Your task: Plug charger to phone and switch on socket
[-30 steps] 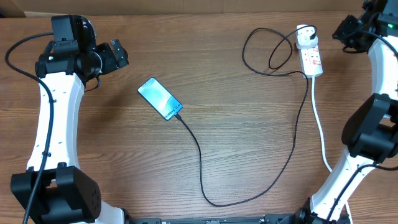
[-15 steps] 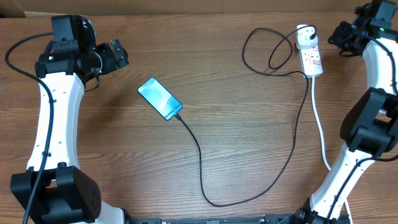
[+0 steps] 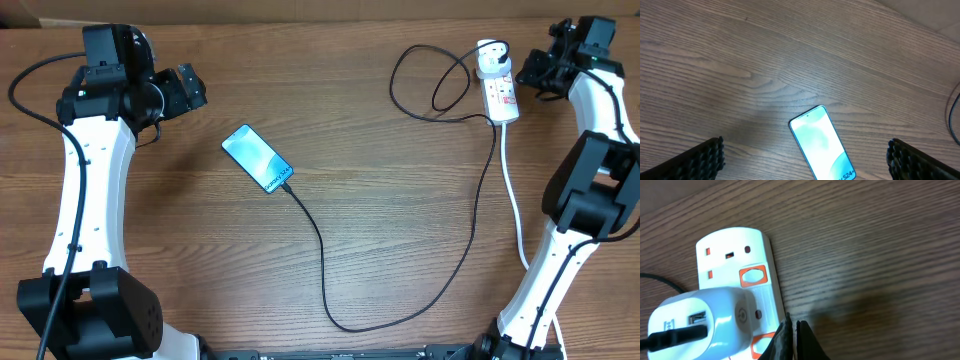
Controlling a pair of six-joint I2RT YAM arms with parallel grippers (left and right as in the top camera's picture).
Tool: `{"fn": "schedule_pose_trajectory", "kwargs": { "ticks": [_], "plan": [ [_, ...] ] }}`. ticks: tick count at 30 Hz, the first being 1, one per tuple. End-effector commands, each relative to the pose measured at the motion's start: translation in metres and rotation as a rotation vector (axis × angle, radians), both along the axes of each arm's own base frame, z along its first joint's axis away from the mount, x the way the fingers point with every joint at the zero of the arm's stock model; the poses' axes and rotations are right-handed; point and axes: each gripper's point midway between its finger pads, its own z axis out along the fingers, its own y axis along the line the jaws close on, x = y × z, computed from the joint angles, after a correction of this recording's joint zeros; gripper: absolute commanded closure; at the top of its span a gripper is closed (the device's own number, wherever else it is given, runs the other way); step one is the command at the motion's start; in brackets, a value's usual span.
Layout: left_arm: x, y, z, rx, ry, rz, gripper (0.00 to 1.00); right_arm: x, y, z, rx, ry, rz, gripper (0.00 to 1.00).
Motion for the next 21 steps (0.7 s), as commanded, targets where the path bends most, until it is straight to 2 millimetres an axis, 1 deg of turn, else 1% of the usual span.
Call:
{"fn": "schedule_pose_trajectory", "kwargs": {
  "ticks": [1, 4, 12, 21],
  "plan": [
    [0.001, 0.005, -0.001, 0.018, 0.001, 0.003, 0.00, 0.007, 0.011, -0.002, 0.031, -0.024, 0.056, 0.96],
    [0.001, 0.005, -0.001, 0.018, 0.001, 0.003, 0.01, 0.008, 0.016, -0.001, 0.055, -0.034, 0.073, 0.96],
    [0.001, 0.005, -0.001, 0.018, 0.002, 0.003, 0.00, 0.003, 0.019, -0.012, 0.073, -0.003, 0.072, 0.96],
    [0.001, 0.005, -0.001, 0.018, 0.002, 0.003, 0.00, 0.001, 0.026, -0.013, 0.090, 0.006, 0.091, 0.96]
  ]
}}
